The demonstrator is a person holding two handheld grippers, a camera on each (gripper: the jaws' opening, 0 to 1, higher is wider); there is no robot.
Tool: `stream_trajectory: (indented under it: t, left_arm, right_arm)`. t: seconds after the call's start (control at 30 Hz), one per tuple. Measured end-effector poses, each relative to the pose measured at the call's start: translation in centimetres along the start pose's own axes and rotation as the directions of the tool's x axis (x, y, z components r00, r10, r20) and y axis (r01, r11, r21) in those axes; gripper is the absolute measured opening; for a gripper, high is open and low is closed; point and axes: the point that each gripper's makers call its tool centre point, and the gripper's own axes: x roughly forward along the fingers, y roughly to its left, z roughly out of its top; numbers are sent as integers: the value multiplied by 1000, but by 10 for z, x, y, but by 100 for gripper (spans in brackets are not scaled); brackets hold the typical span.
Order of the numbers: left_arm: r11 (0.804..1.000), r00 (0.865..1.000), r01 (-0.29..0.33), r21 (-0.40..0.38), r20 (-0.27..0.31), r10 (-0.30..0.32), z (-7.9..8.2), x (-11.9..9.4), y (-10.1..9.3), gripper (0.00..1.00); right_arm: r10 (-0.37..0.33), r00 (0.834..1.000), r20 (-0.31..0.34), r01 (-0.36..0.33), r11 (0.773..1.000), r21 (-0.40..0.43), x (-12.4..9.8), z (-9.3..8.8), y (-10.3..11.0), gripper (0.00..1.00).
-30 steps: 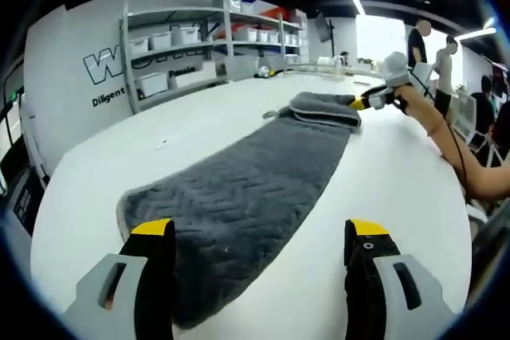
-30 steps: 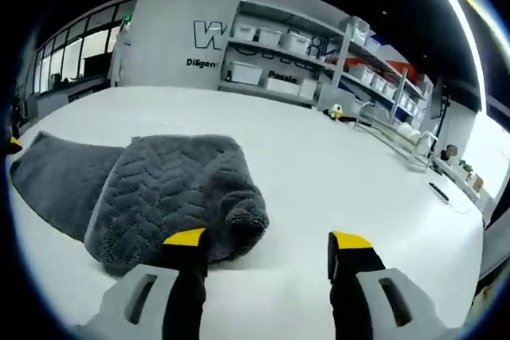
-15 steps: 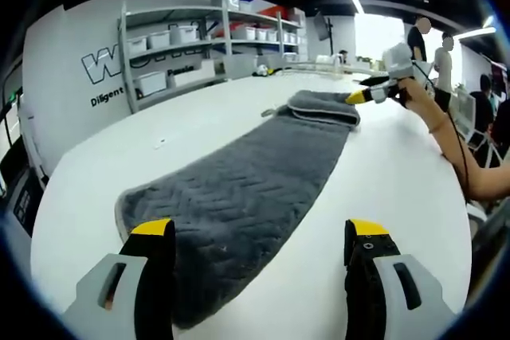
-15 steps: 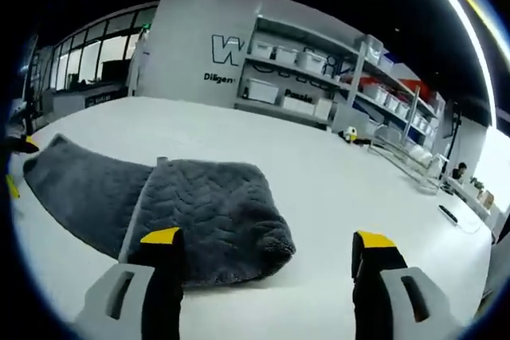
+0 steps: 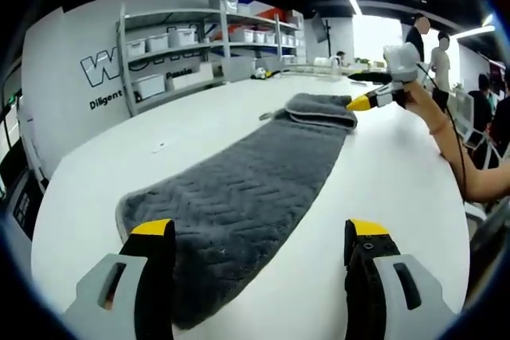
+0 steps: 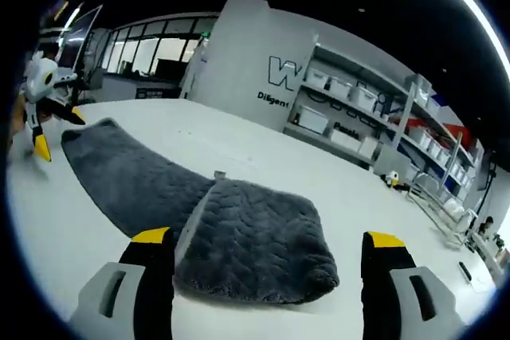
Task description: Open the folded towel by lifting each exposed corner and separating the folded layers until the towel lies flat within the target outline without major curled edges
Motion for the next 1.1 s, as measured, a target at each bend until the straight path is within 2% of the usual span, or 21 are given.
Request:
stream_trajectory:
  t: [0.07, 0.13, 0.2, 0.27, 0.37, 0.47, 0.53, 0.6, 0.67, 0.8, 0.9, 1.03, 1.1]
  left_arm:
    - [1000, 1000, -6, 2, 3, 6, 0, -1, 0, 86]
    - [1000, 1000, -3, 4, 4, 3, 1, -1, 0, 86]
    - [1000, 1000, 0, 2, 8, 0, 2, -2, 0, 86]
    - [1000, 1000, -1, 4, 10, 1, 3, -2, -1, 87]
    - [1000, 1000, -3, 7, 5, 3, 3, -1, 0, 88]
    - [1000, 1000, 5, -6, 11, -5, 3, -2, 0, 90]
    - [1000, 1000, 8, -15, 16, -7, 4, -2, -1, 91]
    - [1000, 1000, 3, -17, 11, -3, 2, -3, -1, 92]
    - [1000, 1000, -5, -17, 5, 5, 1, -3, 0, 93]
    - [1000, 1000, -5, -23, 11, 6, 2, -4, 2, 96]
    - [1000, 1000, -9, -22, 10, 10, 2, -3, 3, 98]
    - [1000, 1000, -18, -22, 13, 18, 3, -4, 5, 99]
    - [999, 1000, -19, -26, 20, 19, 5, -4, 7, 99]
  right_arm:
    - [52, 999, 4, -52, 998, -33, -3, -1, 10, 97]
    - [100, 990, 95, -95, 993, -63, -9, 10, 22, 96]
    - [132, 985, 113, -122, 988, -98, -16, 11, 31, 92]
    - [135, 985, 104, -120, 983, -139, -23, 7, 35, 85]
    - [182, 981, 66, -159, 953, -258, -26, -1, 53, 79]
    - [211, 975, 75, -183, 943, -278, -27, -3, 64, 77]
    - [222, 973, 59, -196, 936, -293, -29, -8, 70, 66]
    - [199, 979, 39, -177, 932, -317, -25, -11, 66, 58]
    - [192, 981, -7, -182, 916, -358, -21, -20, 67, 53]
    - [200, 979, -22, -194, 910, -366, -15, -24, 69, 44]
    - [204, 978, -45, -204, 888, -411, -15, -30, 75, 33]
    - [209, 975, -80, -223, 879, -421, -9, -36, 78, 30]
    - [202, 975, -91, -221, 871, -438, -8, -38, 78, 25]
